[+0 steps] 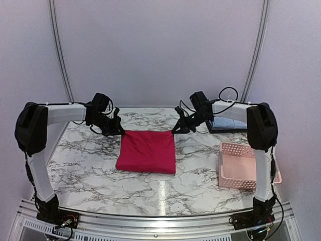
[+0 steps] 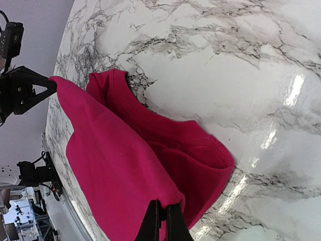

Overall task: Fold and stack the mixed laundry pile
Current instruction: Fold the 2/3-rectangle-folded T-shirt at the center of the board.

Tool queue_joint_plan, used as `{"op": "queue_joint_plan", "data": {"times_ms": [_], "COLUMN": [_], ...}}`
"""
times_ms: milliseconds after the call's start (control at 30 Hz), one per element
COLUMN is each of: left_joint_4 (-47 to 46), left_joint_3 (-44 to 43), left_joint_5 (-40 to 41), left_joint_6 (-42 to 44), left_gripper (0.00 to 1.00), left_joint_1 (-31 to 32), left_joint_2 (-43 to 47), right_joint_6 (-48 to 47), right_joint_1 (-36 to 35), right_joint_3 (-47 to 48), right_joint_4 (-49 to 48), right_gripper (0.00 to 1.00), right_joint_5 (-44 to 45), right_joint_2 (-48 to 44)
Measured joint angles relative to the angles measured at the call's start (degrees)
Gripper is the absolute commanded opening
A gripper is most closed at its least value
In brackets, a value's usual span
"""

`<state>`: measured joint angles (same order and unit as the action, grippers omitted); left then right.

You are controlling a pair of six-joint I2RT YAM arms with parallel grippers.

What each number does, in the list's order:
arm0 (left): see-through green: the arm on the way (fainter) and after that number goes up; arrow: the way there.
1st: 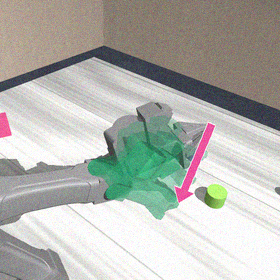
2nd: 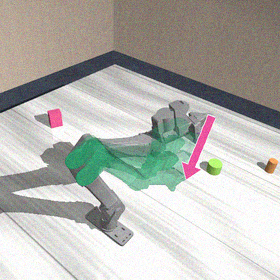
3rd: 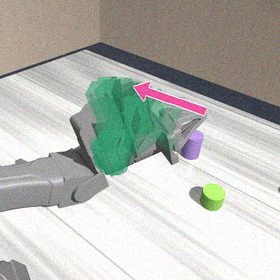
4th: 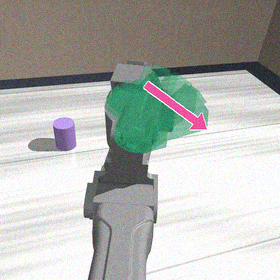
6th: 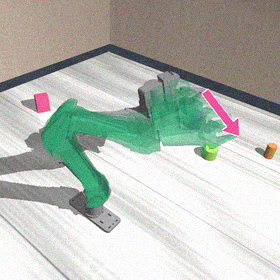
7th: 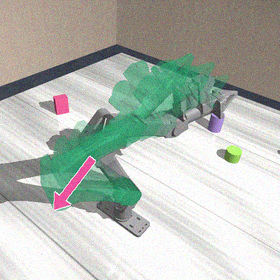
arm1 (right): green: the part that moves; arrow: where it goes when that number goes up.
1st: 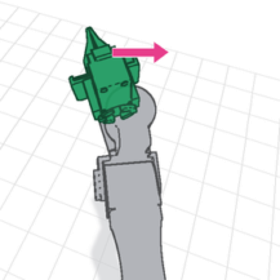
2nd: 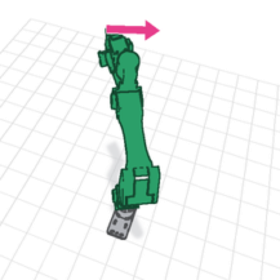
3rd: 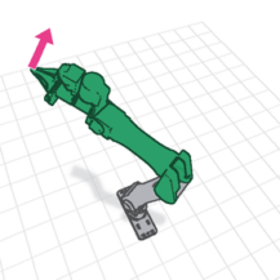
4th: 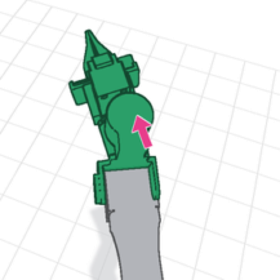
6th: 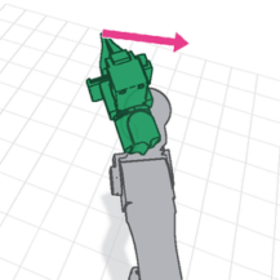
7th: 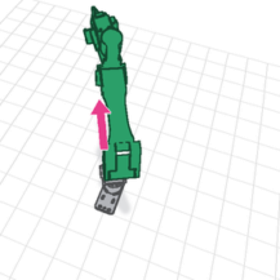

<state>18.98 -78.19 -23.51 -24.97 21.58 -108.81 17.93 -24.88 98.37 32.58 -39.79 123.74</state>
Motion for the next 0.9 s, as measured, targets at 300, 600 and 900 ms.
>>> {"op": "queue_joint_plan", "data": {"times_ms": [300, 600, 900], "left_joint_4": [0.15, 0.13, 0.17], "left_joint_3": [-5.03, -6.10, -6.95], "left_joint_5": [-0.85, -1.79, -1.99], "left_joint_6": [0.59, 0.79, 0.76], "left_gripper": [0.00, 0.00, 0.00], "left_joint_1": [-1.46, -1.51, -1.49], "left_joint_2": [-7.32, -9.25, -9.62], "right_joint_6": [0.20, 0.55, 1.64], "right_joint_1": [0.07, 0.59, 1.01], "right_joint_3": [2.86, 2.86, 1.40], "right_joint_4": [-0.44, -0.72, -1.70], "right_gripper": [0.00, 0.00, 0.00], "right_joint_5": [0.20, 1.03, 1.62], "right_joint_2": [5.11, 5.86, 5.68]}}
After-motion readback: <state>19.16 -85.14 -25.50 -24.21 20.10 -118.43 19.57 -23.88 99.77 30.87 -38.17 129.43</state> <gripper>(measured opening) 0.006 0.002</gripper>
